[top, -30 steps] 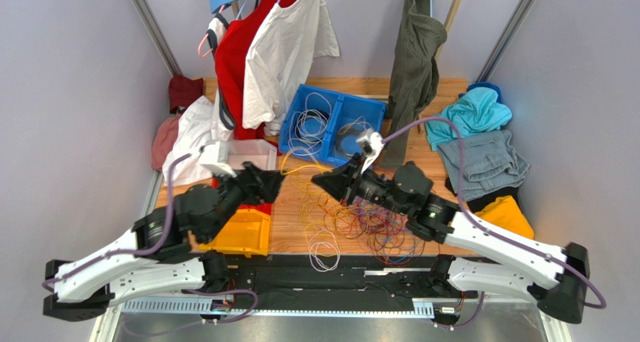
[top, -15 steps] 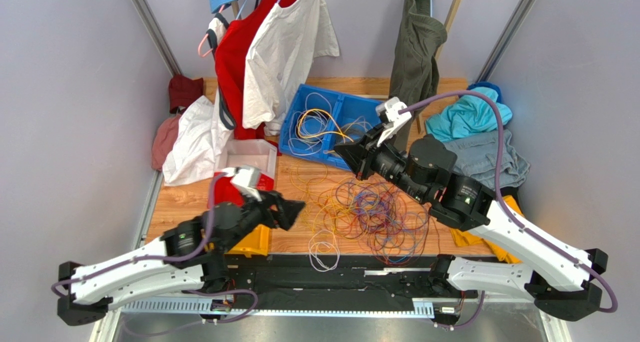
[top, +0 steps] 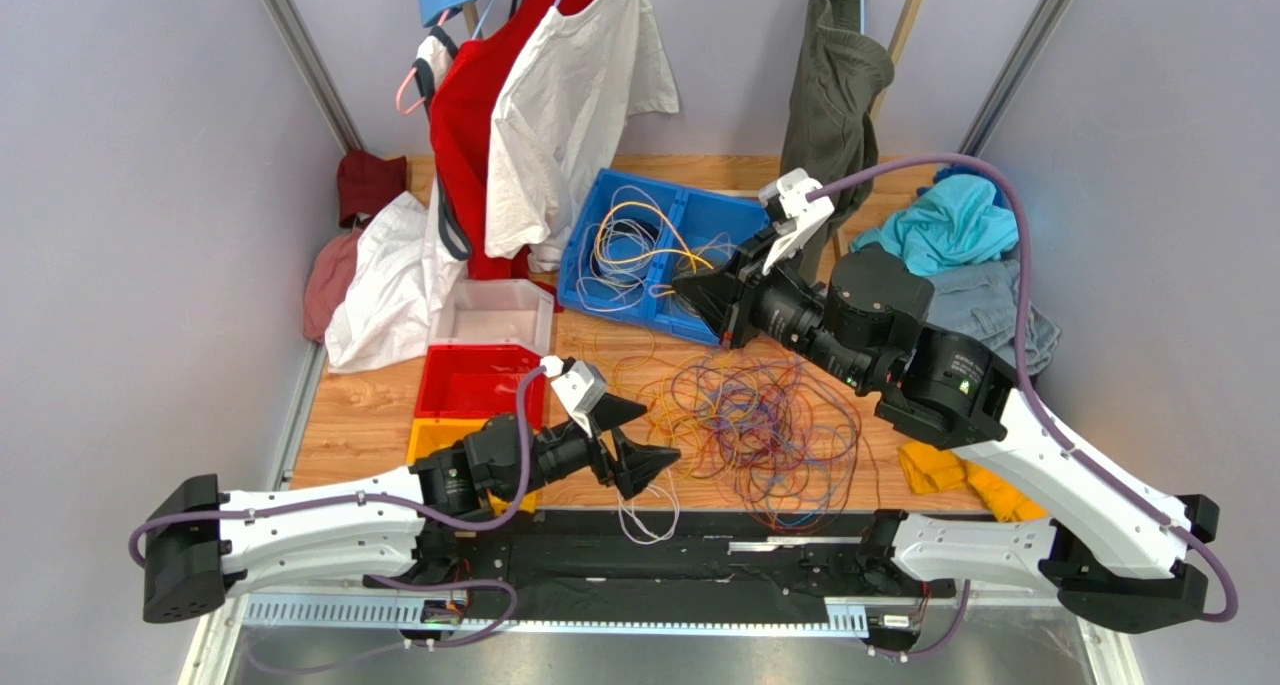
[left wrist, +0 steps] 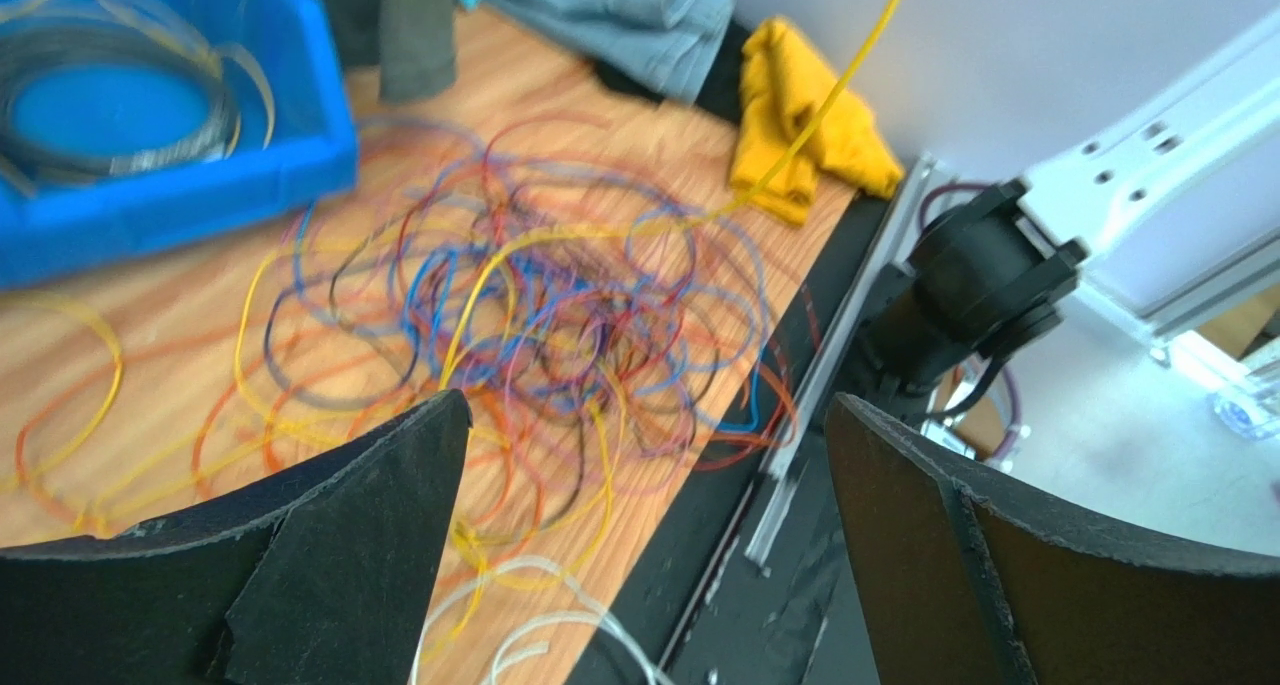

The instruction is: Untangle the cables

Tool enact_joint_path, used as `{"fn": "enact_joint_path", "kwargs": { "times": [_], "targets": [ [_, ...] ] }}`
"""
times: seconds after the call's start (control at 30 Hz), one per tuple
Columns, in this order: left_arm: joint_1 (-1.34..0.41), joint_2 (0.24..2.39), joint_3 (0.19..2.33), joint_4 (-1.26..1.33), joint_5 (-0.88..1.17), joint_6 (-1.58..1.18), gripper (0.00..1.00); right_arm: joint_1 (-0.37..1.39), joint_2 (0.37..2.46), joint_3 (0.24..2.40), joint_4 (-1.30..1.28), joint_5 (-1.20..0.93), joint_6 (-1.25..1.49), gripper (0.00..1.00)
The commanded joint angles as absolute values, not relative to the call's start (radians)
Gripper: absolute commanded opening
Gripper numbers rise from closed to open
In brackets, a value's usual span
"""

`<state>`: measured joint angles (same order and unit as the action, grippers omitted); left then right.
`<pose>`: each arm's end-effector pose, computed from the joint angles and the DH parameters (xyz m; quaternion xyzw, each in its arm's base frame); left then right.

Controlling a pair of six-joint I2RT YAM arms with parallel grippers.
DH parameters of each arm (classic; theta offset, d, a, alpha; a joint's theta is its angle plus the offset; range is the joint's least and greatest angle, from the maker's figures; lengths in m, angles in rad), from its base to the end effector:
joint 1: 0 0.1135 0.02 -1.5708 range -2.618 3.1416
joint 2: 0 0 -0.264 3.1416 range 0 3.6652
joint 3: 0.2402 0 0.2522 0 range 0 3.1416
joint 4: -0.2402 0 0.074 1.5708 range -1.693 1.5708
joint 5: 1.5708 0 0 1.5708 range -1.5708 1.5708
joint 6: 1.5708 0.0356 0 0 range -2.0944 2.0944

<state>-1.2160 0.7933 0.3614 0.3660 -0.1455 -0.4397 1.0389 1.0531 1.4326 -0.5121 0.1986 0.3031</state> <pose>0.0713 -0.1777 0.2464 0.2296 0.6927 -0.4661 0.5002 0.1088 0.1710 0.4750 -0.2083 0.7221 0.3491 0.5597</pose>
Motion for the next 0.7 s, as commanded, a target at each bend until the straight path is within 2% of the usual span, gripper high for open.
{"fn": "enact_joint_path", "kwargs": {
  "times": [0.0, 0.4, 0.67],
  "targets": [
    [-1.221, 0.822, 0.322, 0.653, -0.072, -0.339, 0.97, 1.037, 1.072, 1.505, -0.546, 0.172, 0.336, 0.0],
    [-1.221, 1.026, 0.322, 0.716, -0.162, -0.313, 0.97, 1.037, 1.069, 1.585, -0.583, 0.126, 0.353, 0.0],
    [-1.221, 1.158, 0.321, 0.782, -0.32, -0.311, 0.89, 1.037, 1.052, 1.597, -0.594, 0.112, 0.353, 0.0]
  ]
}}
